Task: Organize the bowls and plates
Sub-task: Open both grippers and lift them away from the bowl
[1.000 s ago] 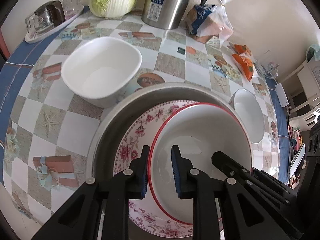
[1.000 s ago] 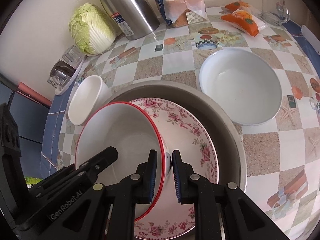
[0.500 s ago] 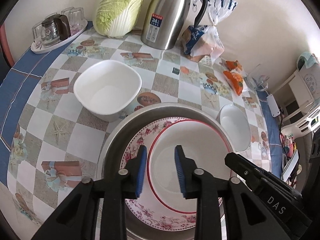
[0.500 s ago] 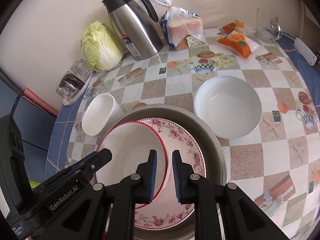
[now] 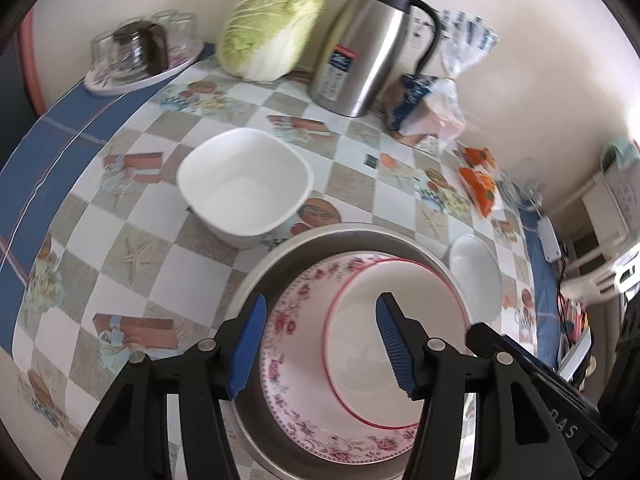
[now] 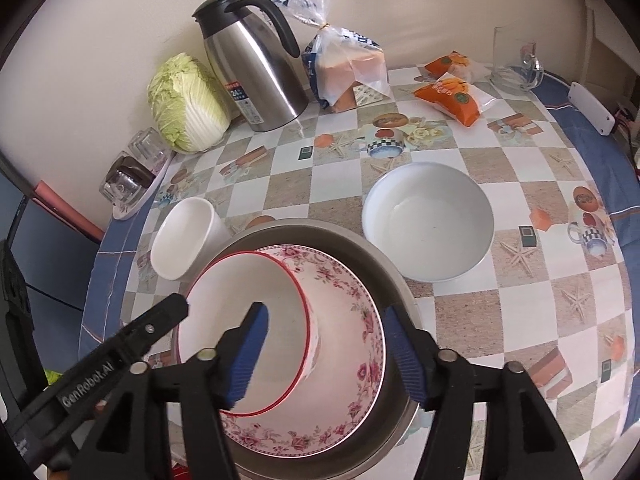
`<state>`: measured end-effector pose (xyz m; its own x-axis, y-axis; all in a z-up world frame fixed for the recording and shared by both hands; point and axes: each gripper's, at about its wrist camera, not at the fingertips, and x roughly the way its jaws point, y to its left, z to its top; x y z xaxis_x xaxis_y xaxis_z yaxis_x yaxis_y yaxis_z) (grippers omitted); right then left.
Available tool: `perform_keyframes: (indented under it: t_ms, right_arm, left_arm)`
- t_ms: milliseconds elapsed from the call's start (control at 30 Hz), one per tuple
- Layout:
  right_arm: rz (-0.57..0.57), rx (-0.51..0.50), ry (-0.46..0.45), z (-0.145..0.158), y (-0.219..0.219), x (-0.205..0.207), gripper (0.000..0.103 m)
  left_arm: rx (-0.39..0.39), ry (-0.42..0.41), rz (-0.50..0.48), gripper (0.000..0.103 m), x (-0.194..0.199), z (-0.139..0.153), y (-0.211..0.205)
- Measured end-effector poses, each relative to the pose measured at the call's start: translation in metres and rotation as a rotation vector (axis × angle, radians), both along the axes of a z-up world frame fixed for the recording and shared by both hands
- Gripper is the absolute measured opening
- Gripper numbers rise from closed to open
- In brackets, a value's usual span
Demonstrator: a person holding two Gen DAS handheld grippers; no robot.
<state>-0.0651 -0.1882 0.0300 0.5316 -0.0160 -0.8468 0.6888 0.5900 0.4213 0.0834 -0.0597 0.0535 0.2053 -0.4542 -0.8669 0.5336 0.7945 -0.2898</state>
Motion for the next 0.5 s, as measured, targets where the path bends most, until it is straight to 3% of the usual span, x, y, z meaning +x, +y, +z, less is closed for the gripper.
perform_keyframes:
  t_ms: [67, 133, 333, 400, 500]
  right_arm:
    - [0.002, 0.001, -0.001, -0.002, 0.0, 0.0, 0.076]
    - [0.005, 0.003, 0.0, -0.003, 0.0, 0.0, 0.082]
    - [0.008, 0.007, 0.014, -0.009, 0.001, 0.001, 0.093]
    - [0.005, 0.006, 0.02, -0.01, 0.0, 0.001, 0.102]
    - [-0.002, 0.0, 0.017, -0.01, 0.0, 0.0, 0.103]
  left_arm:
    - [0.01, -0.001, 0.031, 0.063, 0.004, -0.001, 0.005]
    - [0.011, -0.003, 0.066, 0.089, 0.009, -0.003, 0.01]
    - [0.022, -0.014, 0.138, 0.09, 0.019, -0.008, 0.024]
    - [0.034, -0.023, 0.148, 0.09, 0.02, -0.009, 0.026]
    - [0.046, -0.046, 0.165, 0.092, 0.022, -0.009, 0.028]
